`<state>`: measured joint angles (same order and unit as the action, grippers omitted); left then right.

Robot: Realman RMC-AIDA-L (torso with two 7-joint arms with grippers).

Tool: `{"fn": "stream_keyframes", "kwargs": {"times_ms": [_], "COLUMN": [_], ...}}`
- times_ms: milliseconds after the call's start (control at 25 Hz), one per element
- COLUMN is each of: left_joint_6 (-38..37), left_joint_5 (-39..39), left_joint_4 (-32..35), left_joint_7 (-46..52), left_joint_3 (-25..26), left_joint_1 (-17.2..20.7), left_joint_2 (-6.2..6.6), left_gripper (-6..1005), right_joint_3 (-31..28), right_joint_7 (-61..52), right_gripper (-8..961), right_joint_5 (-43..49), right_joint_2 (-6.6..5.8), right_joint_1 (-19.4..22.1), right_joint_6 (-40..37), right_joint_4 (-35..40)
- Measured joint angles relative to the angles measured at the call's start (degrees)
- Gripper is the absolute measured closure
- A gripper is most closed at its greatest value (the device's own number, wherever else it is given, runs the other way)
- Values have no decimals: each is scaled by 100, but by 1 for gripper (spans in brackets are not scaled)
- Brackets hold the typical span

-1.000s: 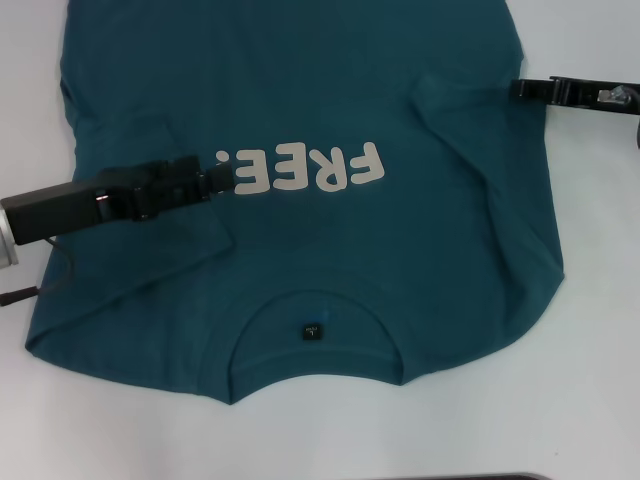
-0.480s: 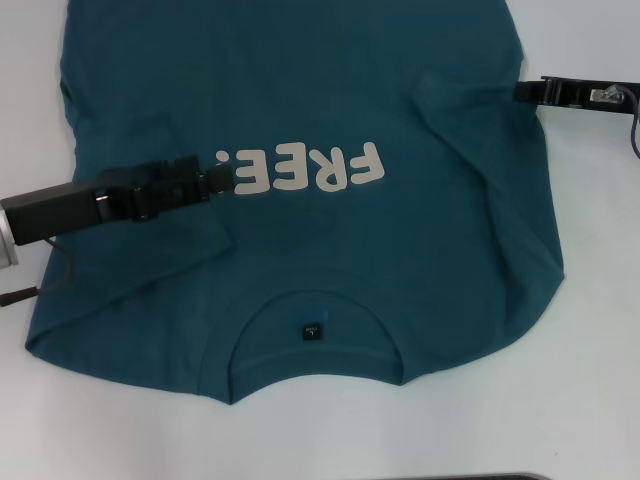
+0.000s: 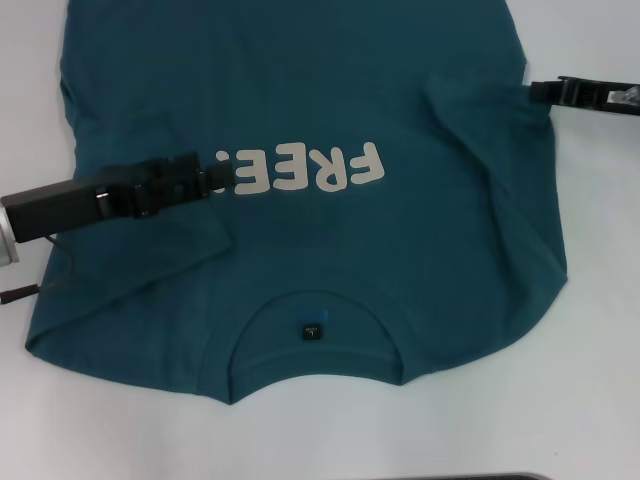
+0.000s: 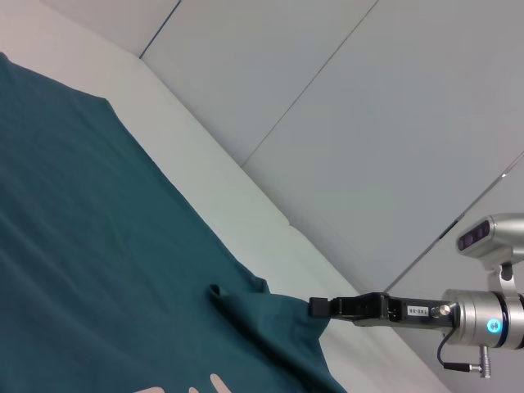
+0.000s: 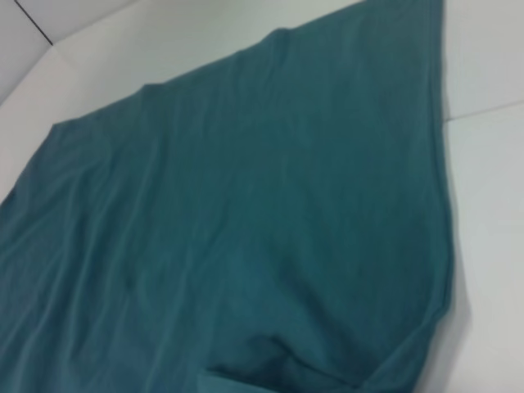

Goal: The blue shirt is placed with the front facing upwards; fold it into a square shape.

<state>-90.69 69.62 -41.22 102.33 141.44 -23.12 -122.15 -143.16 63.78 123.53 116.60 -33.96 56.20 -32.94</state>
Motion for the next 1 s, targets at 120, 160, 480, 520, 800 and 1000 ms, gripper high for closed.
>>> {"fn": "stream_keyframes", "kwargs": {"times_ms": [120, 160, 480, 520, 800, 1000], "left_joint_6": [-13, -15, -8, -8, -14, -18], "left_joint_5": [8, 8, 17, 18, 26, 34], "left_joint_4": [0, 0, 0, 0, 0, 0], "left_joint_7": [4, 5, 6, 6, 6, 6], "left_joint_3": [6, 4, -12, -12, 2, 12], "left_joint_1": [0, 0, 8, 10, 17, 14], "left_joint_2": [-13, -18, -61, -67, -85, -90], "left_gripper": [123, 123, 123, 123, 122, 121], "right_joint_3": [-12, -31, -356, -373, -628, -789], "right_joint_7": [-1, -13, -36, -36, -38, -47], "right_gripper": [927, 925, 912, 911, 900, 892], "right_joint_5": [-47, -53, -63, -63, -66, -67], "right_joint_2": [-19, -22, -66, -70, -79, -78], "right_joint_1": [93, 120, 214, 219, 231, 247], "right_joint_6": [171, 249, 876, 933, 1463, 1717], "right_joint_4": [-177, -250, -567, -579, -817, -983]}}
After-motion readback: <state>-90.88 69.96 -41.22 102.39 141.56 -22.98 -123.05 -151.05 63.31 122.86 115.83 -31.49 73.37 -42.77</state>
